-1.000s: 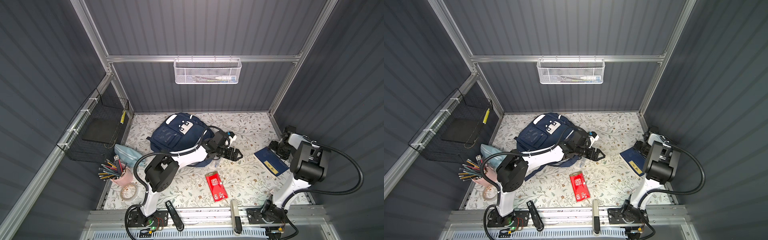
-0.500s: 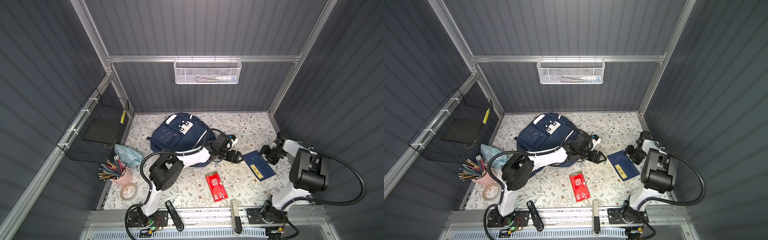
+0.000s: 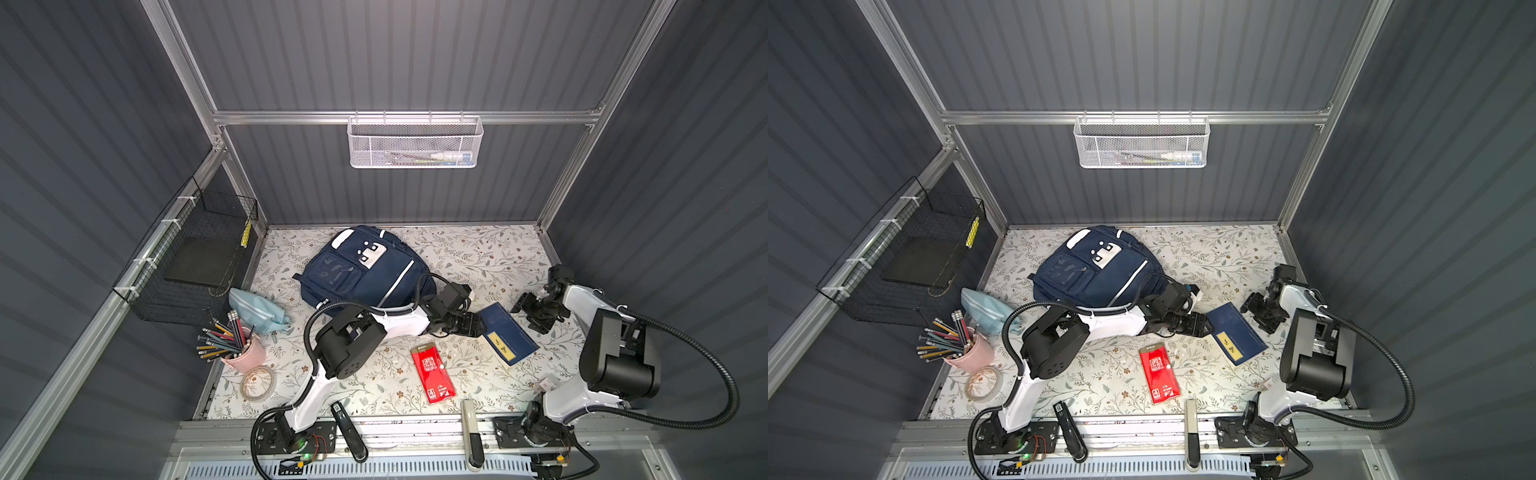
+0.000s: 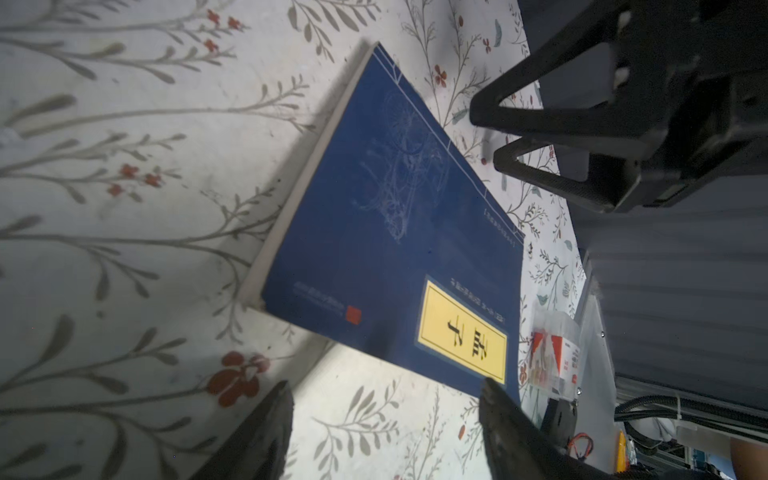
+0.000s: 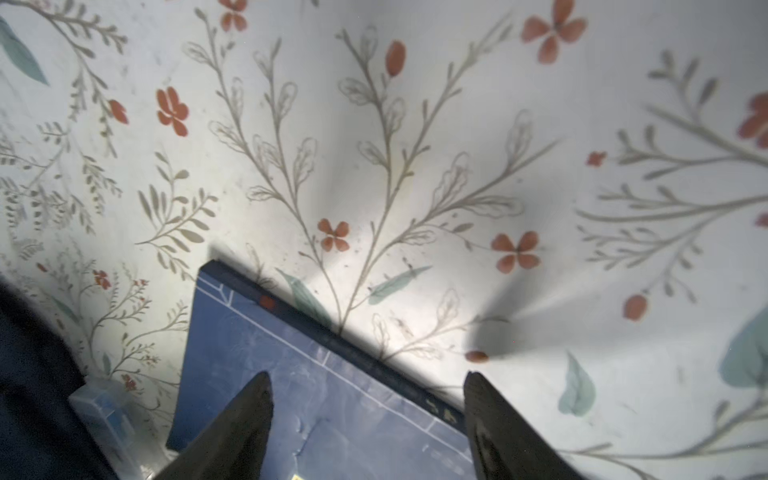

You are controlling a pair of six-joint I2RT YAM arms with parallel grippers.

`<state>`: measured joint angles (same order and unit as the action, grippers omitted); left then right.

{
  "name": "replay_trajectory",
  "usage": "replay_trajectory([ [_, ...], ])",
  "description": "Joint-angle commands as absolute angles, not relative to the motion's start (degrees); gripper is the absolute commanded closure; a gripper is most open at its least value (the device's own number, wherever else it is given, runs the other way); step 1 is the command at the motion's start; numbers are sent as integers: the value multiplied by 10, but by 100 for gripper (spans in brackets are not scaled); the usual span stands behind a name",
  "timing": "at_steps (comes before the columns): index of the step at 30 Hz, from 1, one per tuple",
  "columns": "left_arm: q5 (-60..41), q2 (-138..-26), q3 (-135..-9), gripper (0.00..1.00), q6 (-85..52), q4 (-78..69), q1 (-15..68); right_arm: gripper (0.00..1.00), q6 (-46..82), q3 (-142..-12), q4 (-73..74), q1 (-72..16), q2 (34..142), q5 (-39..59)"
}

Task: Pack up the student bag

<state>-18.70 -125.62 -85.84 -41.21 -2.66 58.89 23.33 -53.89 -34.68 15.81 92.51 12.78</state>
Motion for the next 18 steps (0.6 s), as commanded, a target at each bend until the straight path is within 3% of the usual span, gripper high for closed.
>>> replay_trajectory([
  [1, -163, -1270, -862, 28, -427, -17, 599, 27, 224, -515, -362, 143, 927, 125],
  [9, -169, -1299, -867, 27, -434, -39, 576, 29, 249, -455, -307, 122, 911, 273],
  [18, -150, -1291, -892, 27, -396, 14, 538, 31, 250, -421, -288, 102, 900, 261],
])
